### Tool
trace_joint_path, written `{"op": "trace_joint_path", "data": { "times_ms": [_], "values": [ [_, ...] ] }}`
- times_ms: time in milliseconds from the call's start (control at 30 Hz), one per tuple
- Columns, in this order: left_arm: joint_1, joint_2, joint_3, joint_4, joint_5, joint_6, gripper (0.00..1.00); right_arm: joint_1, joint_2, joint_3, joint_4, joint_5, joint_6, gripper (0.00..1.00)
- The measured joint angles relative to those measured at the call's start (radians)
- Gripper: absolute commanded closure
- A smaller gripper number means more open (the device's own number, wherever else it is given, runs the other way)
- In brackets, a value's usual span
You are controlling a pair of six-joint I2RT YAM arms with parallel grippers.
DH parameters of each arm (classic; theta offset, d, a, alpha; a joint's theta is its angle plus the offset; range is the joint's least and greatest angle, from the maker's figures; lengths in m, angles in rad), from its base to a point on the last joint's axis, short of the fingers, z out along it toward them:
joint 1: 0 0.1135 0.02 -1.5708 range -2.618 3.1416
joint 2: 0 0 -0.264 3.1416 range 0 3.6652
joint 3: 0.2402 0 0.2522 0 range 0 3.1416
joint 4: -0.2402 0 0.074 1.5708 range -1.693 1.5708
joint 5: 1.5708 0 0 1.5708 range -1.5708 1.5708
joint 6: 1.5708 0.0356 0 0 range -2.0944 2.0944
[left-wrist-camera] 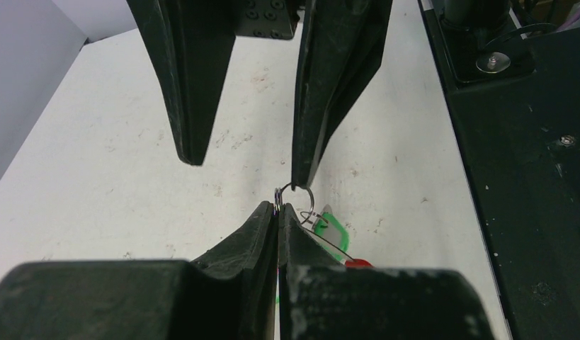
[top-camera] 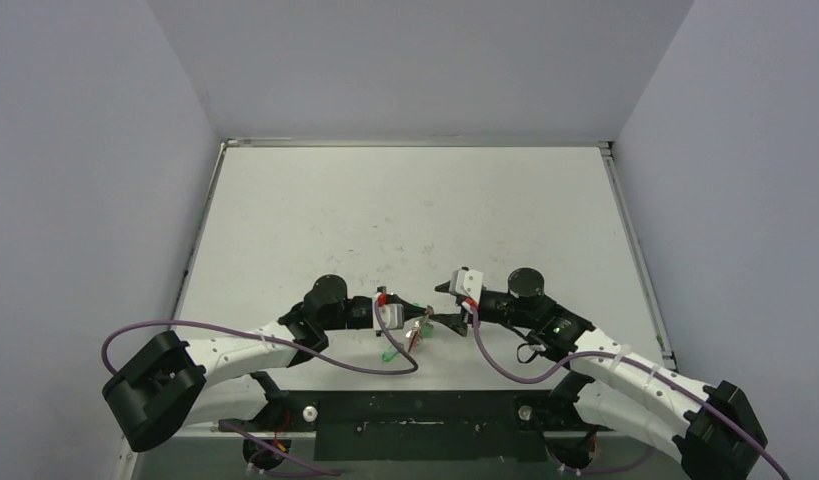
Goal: Put the keys on the keyring
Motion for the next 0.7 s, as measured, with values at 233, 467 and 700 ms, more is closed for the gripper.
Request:
{"op": "trace_joint_path", "data": {
  "times_ms": [233, 467, 700],
  "values": [
    [0.0, -0.007, 0.0, -0.016, -0.015, 0.003, 1.0, 0.0, -0.074, 0.0, -0.001, 0.059, -0.008, 0.48],
    [-0.002, -0.011, 0.0, -0.023, -0.027, 0.004, 1.0, 0.0, -0.092, 0.0, -0.007, 0.074, -0.018, 0.62],
    [-0.002, -0.024, 0.0, -0.036, -0.035, 0.004, 1.0, 0.0, -0.002, 0.0, -0.019, 0.056, -0.04, 0.71]
  ]
}}
